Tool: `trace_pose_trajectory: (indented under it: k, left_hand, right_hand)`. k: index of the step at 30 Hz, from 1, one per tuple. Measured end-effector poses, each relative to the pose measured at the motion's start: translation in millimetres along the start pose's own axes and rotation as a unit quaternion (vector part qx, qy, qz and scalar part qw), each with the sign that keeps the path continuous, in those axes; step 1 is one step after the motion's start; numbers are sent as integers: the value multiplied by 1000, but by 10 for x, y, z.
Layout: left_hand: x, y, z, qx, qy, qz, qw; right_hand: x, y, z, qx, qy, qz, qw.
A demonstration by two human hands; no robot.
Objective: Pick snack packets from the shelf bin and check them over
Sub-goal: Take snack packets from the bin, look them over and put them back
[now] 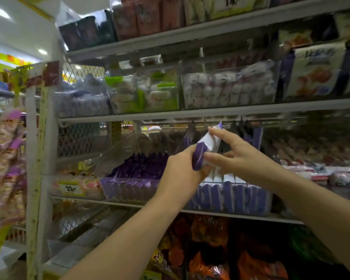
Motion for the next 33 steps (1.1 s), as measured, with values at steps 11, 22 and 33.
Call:
trace_pose_trajectory:
  k: [11, 22, 33]
  left_hand:
    - [-506, 448, 157, -70, -30, 122, 990]
    - [-516, 1315, 512, -165, 239, 72, 954]
    - [-993, 1653, 784, -220, 485, 210, 820]
  right_hand:
    - [153, 424, -320, 46, -89, -22, 995]
    - [546, 638, -417, 50, -138, -90, 985]
    - [510, 741, -396, 39, -132, -63, 988]
Point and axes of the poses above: each hand's wrist, its own y-axis towards the middle knuckle, its own x-axis out of the back of the hand, z = x × y, the point moved 8 cm from there along y, towards the middle knuckle, and after that the axes turned 11 degrees about -z, right-handed, at the moved point
